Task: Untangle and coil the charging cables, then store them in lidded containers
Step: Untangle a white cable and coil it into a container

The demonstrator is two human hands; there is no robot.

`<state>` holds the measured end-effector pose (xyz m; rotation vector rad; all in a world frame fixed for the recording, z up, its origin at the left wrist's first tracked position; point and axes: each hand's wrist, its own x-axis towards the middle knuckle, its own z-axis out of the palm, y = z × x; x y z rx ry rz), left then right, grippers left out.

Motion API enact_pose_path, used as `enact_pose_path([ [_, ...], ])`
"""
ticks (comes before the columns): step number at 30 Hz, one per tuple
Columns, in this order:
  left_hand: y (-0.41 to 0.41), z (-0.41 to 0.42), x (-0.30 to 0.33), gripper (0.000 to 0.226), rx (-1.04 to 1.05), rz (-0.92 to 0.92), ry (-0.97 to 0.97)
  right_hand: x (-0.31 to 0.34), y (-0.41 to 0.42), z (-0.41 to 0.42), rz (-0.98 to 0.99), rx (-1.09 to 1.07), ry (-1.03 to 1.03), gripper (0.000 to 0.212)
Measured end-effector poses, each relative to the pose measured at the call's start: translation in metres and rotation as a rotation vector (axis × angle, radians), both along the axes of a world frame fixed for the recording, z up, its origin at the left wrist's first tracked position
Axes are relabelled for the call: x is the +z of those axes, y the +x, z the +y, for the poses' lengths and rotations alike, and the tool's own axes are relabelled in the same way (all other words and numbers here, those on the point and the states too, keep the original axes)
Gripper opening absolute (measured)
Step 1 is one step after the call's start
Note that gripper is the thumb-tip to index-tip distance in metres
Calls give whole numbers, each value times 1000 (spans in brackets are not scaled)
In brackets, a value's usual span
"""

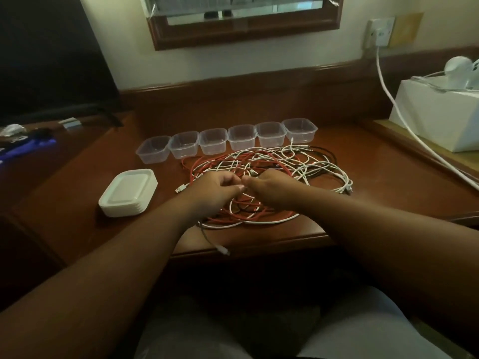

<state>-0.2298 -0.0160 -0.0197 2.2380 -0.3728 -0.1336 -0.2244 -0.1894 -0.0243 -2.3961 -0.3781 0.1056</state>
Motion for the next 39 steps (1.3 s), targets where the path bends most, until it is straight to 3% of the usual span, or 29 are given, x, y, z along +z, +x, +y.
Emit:
enact_pose_path([
  [2, -4, -1, 12, 11, 8, -30, -151, 11, -1, 1, 152, 23, 285, 37],
  [5, -9, -7, 32, 12, -61, -83, -355, 36, -6, -6, 406, 210, 681, 52],
  [8, -11, -15, 52, 20, -115, -89, -407, 56, -2, -12, 486, 335, 870, 58],
  [11, -3, -18, 62, 27, -124, -65, -435, 73, 3, -16, 526, 327, 920, 59],
  [15, 7, -30, 66, 37, -132, -57, -392, 83, 6, -20, 489, 204, 883, 58],
  [19, 13, -45, 61, 30, -101, -127, -406, 87, 10, -15, 227, -64, 720, 45],
  [22, 17, -53, 56, 28, -32, -302, -352, 82, 22, -14, 9, -218, 596, 42],
  [28, 31, -54, 52, 26, 12, -503, -319, 67, 26, -18, -434, -149, 389, 44],
  [32, 47, -52, 51, 29, 53, -439, -370, 59, 37, -22, -583, -95, 217, 40],
  [39, 94, -62, 36, 40, 119, -47, -627, 35, 92, -30, -476, -64, 196, 19],
])
